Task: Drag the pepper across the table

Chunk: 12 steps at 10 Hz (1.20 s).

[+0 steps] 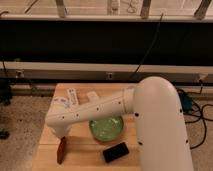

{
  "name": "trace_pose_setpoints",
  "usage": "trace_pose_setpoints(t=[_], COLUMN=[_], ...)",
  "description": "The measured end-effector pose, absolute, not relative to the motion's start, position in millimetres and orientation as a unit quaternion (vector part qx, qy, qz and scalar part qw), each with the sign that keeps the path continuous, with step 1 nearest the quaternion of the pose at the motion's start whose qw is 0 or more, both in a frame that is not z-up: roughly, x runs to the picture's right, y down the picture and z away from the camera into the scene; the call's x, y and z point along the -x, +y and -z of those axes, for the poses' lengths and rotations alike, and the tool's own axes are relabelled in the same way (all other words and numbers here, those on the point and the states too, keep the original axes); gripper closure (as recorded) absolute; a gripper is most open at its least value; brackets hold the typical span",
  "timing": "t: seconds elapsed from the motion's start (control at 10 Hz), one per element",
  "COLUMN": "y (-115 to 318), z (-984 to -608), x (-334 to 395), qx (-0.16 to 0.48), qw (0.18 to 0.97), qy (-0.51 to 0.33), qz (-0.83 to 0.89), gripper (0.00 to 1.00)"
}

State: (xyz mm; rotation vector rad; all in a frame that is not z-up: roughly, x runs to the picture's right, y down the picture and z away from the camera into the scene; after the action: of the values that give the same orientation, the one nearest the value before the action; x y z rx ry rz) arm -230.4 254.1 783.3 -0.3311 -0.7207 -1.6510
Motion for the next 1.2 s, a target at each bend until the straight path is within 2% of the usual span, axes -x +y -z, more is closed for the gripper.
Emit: trace_pose_setpoints(t=[1.2], y=[250.2], z=[-787.3], x=[215.2], qx=[0.142], qw=[0.604], qy=[-0.318], qz=[0.717], gripper=[0.84])
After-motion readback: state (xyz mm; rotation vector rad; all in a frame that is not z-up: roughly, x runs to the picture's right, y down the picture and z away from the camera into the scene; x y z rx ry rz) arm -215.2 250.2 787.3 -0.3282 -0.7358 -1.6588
